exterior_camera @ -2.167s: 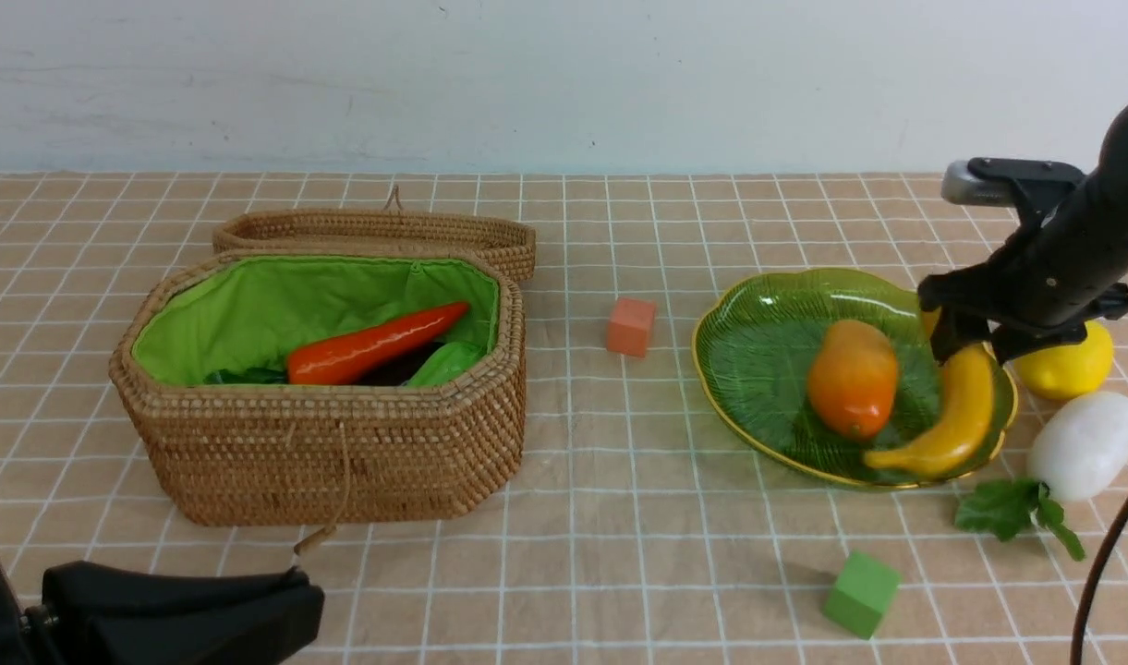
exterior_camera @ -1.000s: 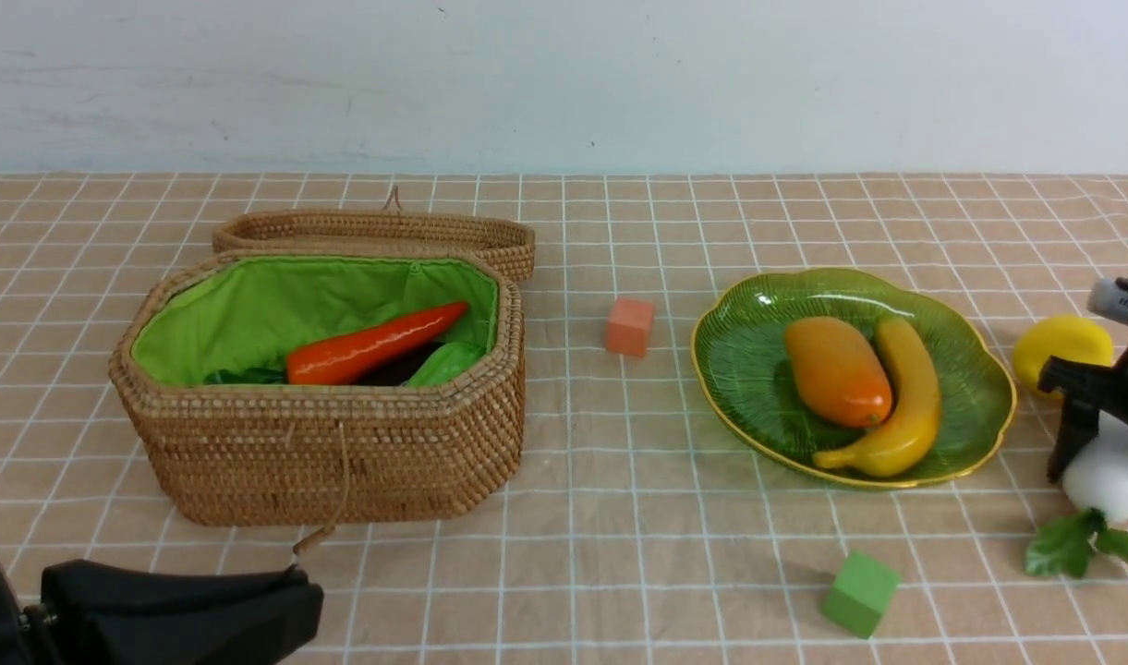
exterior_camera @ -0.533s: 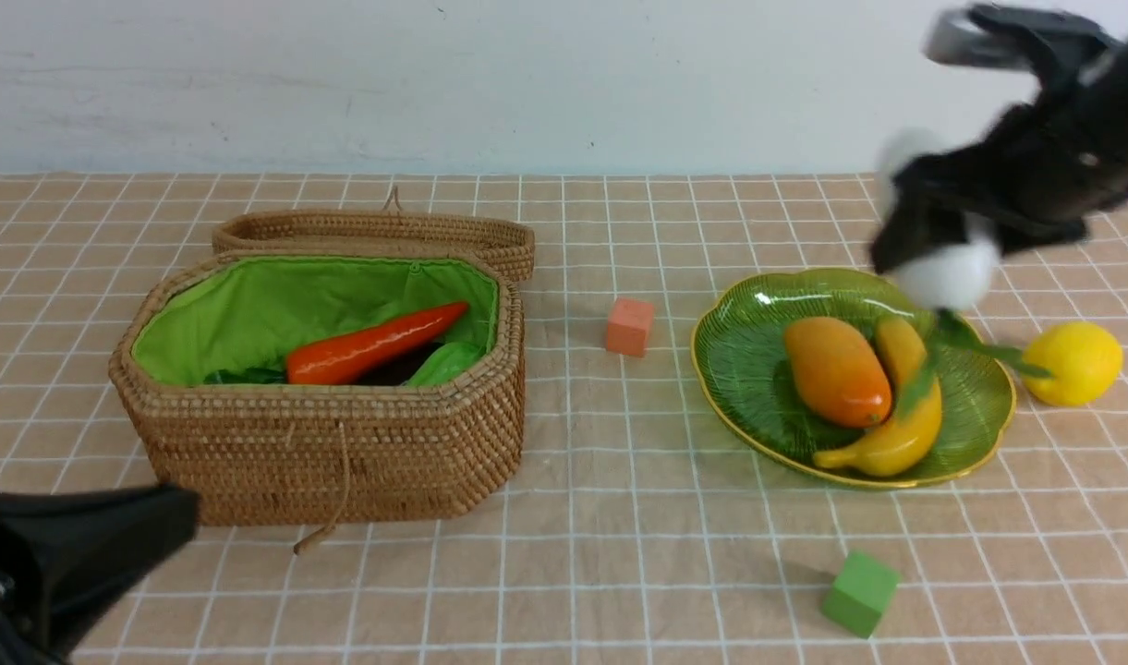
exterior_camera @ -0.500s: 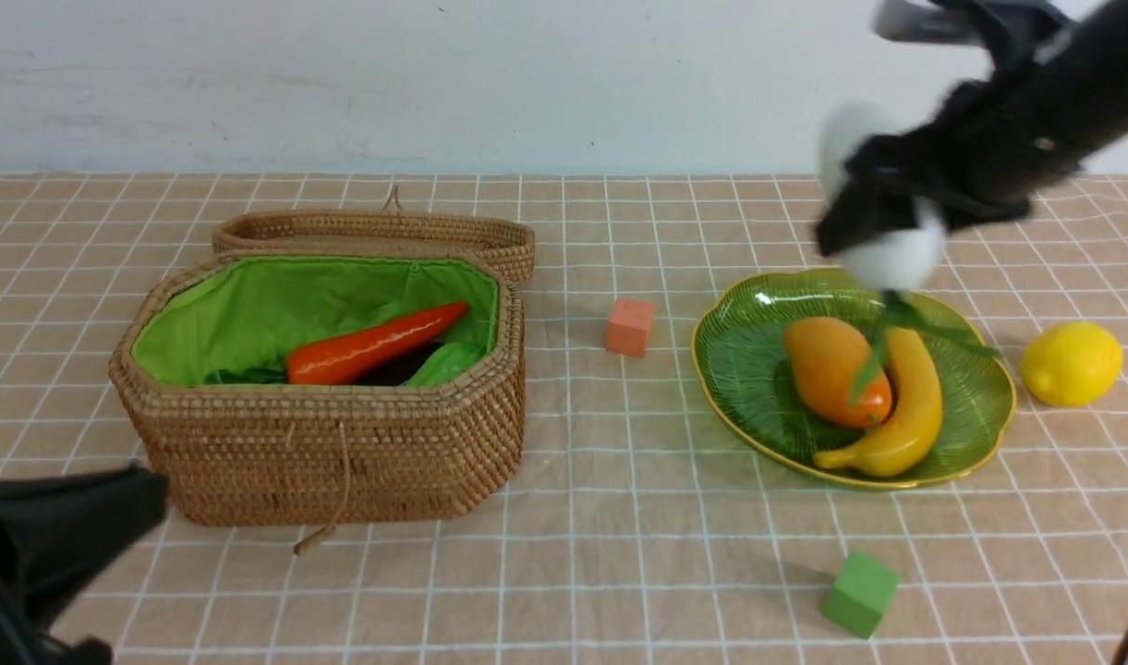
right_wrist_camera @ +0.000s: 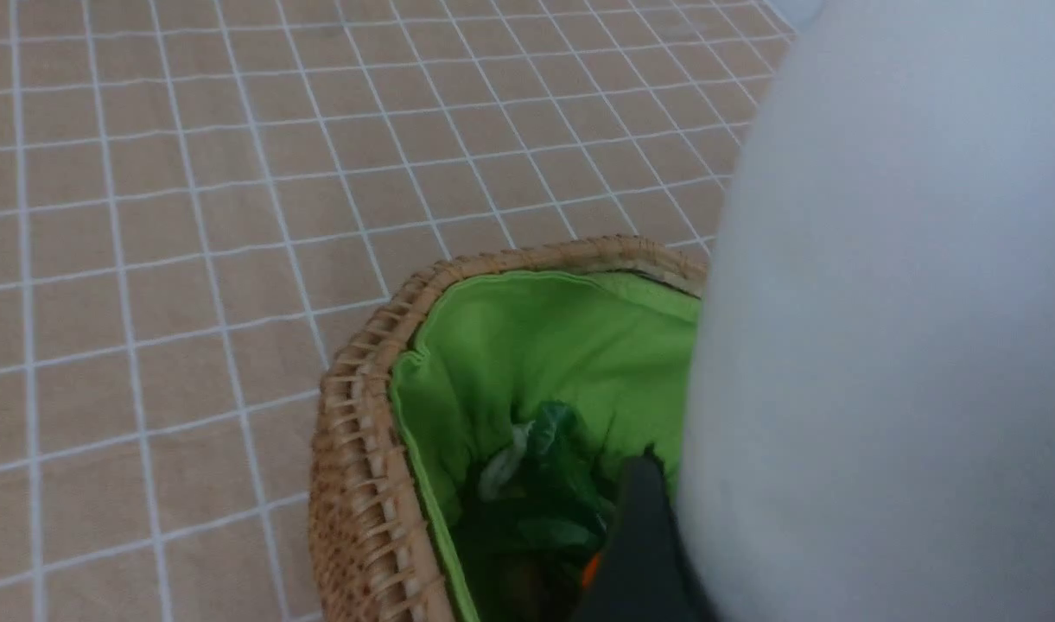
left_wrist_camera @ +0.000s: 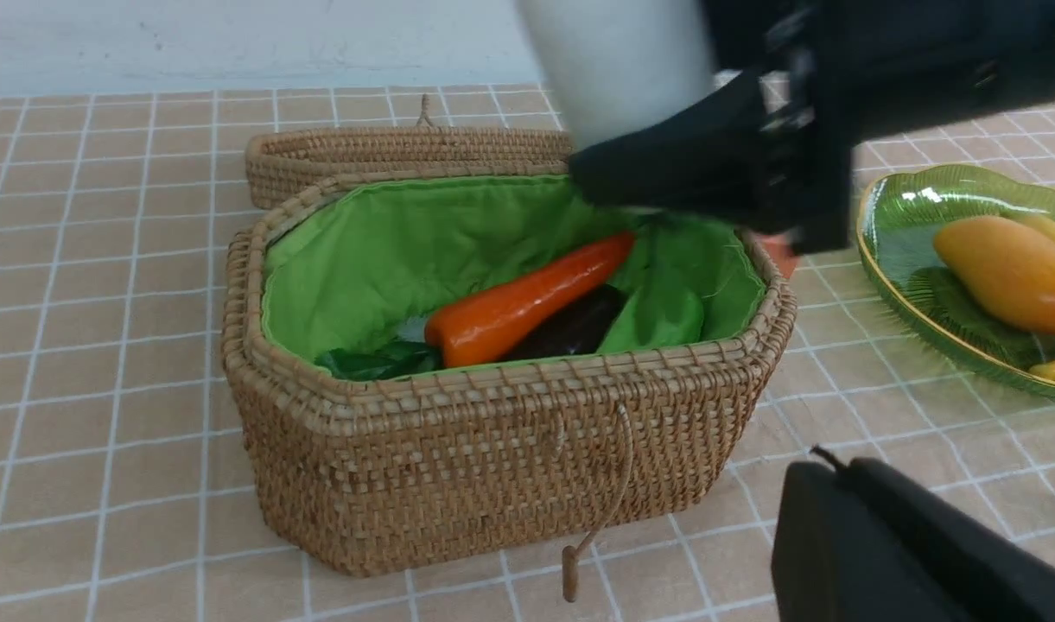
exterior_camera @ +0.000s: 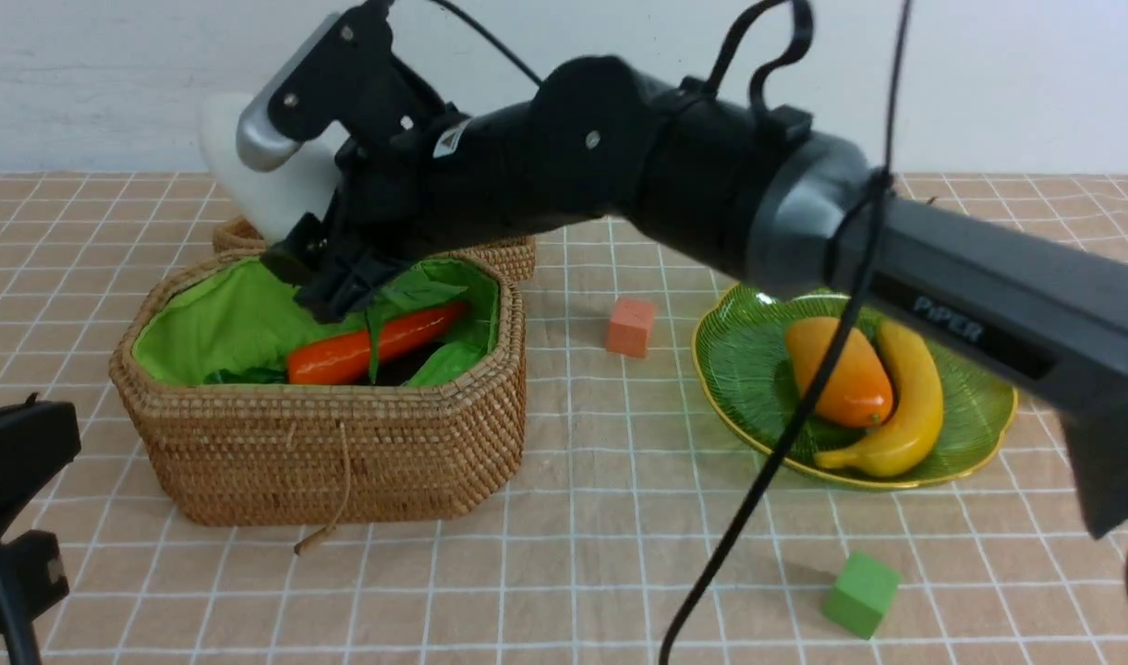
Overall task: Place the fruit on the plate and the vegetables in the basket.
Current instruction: Take a daikon with your right arm and place it on the basket on the left, then use the right arm to grab a lemon and put it into the right plate
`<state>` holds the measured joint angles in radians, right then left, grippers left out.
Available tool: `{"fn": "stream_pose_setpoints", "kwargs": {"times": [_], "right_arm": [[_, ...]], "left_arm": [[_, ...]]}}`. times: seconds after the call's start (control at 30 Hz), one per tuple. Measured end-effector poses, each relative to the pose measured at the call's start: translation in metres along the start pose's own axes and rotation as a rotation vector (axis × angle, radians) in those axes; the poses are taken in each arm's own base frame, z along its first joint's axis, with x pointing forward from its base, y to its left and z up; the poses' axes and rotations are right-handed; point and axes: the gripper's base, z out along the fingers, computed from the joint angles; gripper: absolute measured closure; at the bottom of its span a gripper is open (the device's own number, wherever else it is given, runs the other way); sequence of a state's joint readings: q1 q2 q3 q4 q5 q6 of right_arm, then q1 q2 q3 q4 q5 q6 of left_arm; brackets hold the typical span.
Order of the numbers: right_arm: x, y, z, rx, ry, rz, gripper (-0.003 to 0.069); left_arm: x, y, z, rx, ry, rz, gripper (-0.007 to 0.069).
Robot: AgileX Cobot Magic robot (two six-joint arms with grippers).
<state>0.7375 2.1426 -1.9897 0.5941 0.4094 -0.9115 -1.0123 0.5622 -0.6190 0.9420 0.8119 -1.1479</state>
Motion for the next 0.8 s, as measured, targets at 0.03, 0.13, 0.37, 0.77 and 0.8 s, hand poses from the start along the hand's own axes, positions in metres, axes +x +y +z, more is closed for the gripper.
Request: {"fn": "stream_pose_setpoints", "kwargs": {"times": [0.03, 0.13, 0.37, 0.77, 0.8], "right_arm": [[0.004, 0.0, 0.005, 0.007, 0.002, 0.003, 0.0075], [0.002, 0.001, 0.002, -0.002, 0.005, 0.001, -0.0006], [-0.038, -0.019, -0.09, -0.041, 0.162, 0.055, 0.0081], [0.085, -0.189, -0.267, 0.738, 0.728, 0.78, 0.0524], [0.105, -0.199, -0.276, 0.776, 0.742, 0.879, 0.0521]], "left_arm": [[0.0, 0.0, 0.0, 0.005, -0.002, 0.0, 0.0638], [-0.001, -0.002, 0.0, 0.027, -0.012, 0.004, 0.0638], [-0.009, -0.02, -0.003, 0.224, -0.108, 0.046, 0.0638], [-0.018, -0.04, -0.011, 0.449, -0.222, 0.057, 0.0638], [-0.018, -0.04, -0.011, 0.45, -0.22, 0.053, 0.0638]]}}
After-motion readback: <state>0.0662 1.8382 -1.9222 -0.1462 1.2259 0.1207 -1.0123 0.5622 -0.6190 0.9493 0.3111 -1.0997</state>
